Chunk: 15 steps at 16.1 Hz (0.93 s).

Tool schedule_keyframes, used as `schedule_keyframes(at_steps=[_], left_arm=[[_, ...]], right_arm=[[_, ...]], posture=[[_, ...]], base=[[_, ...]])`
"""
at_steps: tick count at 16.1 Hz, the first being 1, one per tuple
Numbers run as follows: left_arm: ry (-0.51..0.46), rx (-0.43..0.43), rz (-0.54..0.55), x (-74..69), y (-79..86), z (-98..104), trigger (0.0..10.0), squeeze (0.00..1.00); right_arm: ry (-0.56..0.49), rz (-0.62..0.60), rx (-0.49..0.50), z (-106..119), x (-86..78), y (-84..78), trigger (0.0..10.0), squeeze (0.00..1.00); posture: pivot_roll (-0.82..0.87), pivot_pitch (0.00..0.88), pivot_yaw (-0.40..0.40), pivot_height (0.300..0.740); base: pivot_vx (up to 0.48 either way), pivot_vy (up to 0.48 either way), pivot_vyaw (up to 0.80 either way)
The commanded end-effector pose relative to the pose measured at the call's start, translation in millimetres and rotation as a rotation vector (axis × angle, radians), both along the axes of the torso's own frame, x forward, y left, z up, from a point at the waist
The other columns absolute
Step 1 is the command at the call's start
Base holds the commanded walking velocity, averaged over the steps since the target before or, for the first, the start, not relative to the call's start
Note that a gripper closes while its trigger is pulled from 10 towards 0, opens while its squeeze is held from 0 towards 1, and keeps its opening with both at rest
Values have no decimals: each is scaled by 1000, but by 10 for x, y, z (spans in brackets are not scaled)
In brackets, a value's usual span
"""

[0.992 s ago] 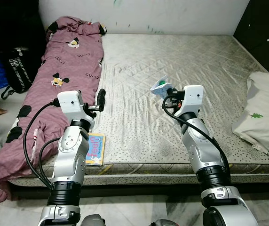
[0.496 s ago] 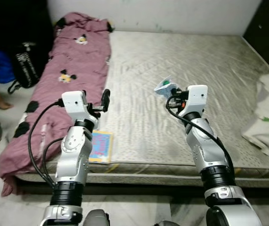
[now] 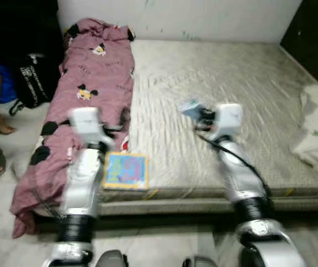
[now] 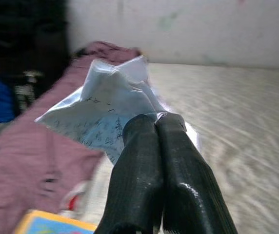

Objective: Clean up the room

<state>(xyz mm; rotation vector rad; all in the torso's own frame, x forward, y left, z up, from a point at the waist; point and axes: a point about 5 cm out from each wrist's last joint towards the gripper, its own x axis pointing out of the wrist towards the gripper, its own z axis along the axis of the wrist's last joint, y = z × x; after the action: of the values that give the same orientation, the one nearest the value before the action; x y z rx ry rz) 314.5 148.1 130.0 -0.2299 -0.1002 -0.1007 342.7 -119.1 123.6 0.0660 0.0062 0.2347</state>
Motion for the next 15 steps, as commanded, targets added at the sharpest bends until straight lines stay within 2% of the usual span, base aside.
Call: schedule_keyframes(at_steps=[1, 9, 15], left_arm=[[2, -6, -19, 14, -83, 10, 10000, 0], [-2, -3, -13, 44, -86, 25, 10000, 0], [-33, 16, -8, 70, -139, 135, 10000, 0]], right_arm=[[-17, -20, -16, 44, 22, -92, 10000, 0], [3, 38, -45, 1, 24, -27, 10000, 0], [-48, 79, -53, 96, 29, 26, 10000, 0]], posture=[[12, 0, -25, 740], [7, 0, -25, 740], [36, 0, -25, 740]], base=[[0, 454, 0], [0, 454, 0], [0, 454, 0]])
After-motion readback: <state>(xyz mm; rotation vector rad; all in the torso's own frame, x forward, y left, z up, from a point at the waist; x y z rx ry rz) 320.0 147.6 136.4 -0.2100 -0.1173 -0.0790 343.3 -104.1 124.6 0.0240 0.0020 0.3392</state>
